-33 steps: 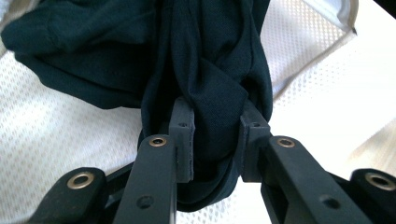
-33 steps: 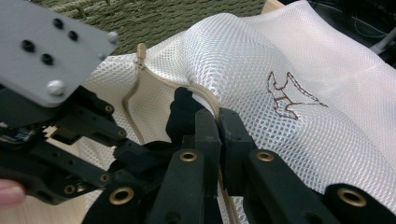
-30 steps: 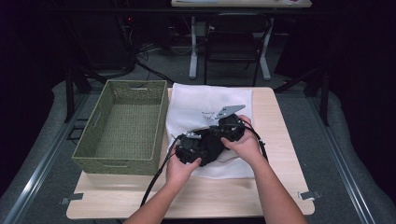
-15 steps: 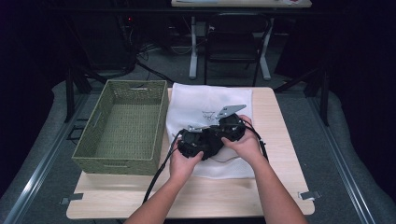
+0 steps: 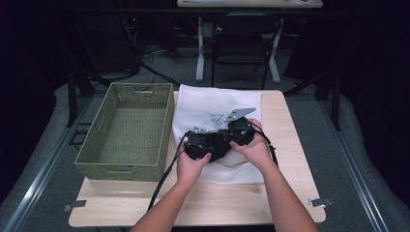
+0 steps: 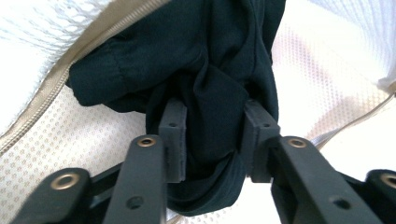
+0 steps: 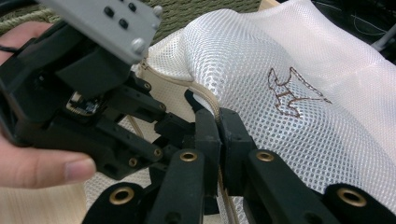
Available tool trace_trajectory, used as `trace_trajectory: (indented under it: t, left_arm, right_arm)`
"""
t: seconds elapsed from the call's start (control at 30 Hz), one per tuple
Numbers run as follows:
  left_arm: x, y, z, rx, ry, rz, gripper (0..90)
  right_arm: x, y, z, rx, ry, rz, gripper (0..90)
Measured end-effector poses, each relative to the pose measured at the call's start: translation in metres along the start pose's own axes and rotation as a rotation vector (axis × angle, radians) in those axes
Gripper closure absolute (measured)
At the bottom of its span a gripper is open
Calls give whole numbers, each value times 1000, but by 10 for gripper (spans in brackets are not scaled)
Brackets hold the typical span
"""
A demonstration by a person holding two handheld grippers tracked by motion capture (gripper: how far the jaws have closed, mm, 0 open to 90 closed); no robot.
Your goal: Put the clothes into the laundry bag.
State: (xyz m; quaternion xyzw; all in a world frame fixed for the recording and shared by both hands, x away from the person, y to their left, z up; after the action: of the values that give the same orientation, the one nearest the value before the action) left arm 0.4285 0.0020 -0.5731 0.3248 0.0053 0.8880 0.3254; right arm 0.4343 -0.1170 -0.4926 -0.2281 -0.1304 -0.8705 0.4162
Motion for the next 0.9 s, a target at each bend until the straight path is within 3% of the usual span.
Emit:
trace_trajectory:
  t: [0.4,0.6,0.67,0.9]
  left_arm:
    - [23,8,-5,-23,20,-29,506]
    - [29,12,-14,-29,10,-40,497]
    - [30,11,-18,-39,-13,-45,496]
    - [26,11,-29,-28,-26,-46,511]
  right_arm:
    - [-2,0,1,3,-3,2,875]
    - [-2,0,1,4,-4,1,875]
    - [-2,0,1,4,-5,0,875]
    - [-2,-1,1,5,-6,-2,875]
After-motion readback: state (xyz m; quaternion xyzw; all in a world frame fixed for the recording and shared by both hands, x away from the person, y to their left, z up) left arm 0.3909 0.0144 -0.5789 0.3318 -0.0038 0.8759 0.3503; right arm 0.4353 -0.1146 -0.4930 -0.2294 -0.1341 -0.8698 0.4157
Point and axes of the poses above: each handheld gripper's, and its own axes: x roughly backward along the jaws, z roughly out of its top, y roughly to its right, the point moved 5 cm from there along -x, roughly forward along the jaws, and after that the axes turned 9 degrees about y, right-handed, at the moved point
